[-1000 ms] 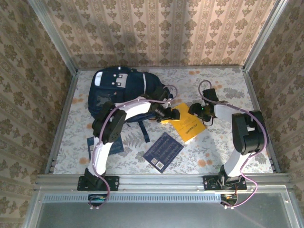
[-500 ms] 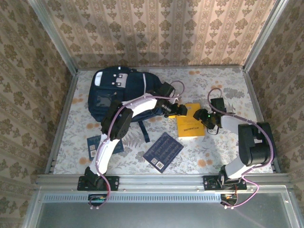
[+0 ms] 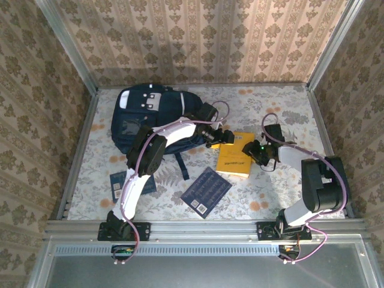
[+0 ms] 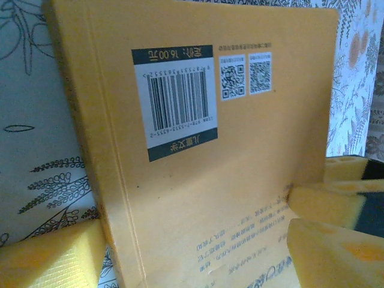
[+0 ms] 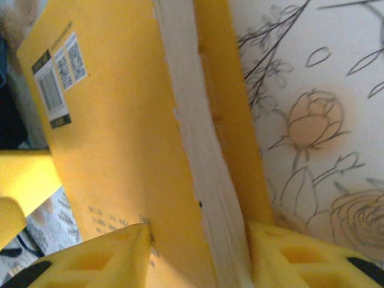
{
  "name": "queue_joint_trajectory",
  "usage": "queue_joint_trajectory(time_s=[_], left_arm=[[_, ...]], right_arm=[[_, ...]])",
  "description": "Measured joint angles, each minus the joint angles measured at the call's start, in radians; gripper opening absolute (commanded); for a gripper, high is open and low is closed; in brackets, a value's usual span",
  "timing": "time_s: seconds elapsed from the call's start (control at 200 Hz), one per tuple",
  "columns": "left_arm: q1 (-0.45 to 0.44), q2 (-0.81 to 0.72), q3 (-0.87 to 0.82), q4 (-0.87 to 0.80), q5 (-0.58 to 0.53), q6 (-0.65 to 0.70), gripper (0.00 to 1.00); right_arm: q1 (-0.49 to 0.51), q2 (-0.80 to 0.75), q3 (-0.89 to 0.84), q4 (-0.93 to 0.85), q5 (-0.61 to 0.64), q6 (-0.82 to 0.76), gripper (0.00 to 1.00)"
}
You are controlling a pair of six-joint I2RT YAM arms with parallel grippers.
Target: Pack the student bag
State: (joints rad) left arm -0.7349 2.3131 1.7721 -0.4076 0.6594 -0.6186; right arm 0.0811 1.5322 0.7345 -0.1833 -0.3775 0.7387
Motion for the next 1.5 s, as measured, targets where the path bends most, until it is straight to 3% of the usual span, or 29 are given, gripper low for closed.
queue_joint_trajectory(time_s=[0.41,0.8,1.5], left_arm=[[0.002,0.0,0.0,0.003,0.011,0.001,0.8],[0.001,0.004,-0.014,0.042,0.052,-0.007,0.8],[0.023,0.0,-0.051,0.106,0.106,-0.063,0.8]], right_arm=[[0.064,-0.063,0.111,-0.107,-0.028,-0.082,0.47],[0.064,-0.077,0.096,0.003,-0.169,0.024,0.58],[0.052,-0.016,0.101,0.08,-0.24,0.032,0.7]])
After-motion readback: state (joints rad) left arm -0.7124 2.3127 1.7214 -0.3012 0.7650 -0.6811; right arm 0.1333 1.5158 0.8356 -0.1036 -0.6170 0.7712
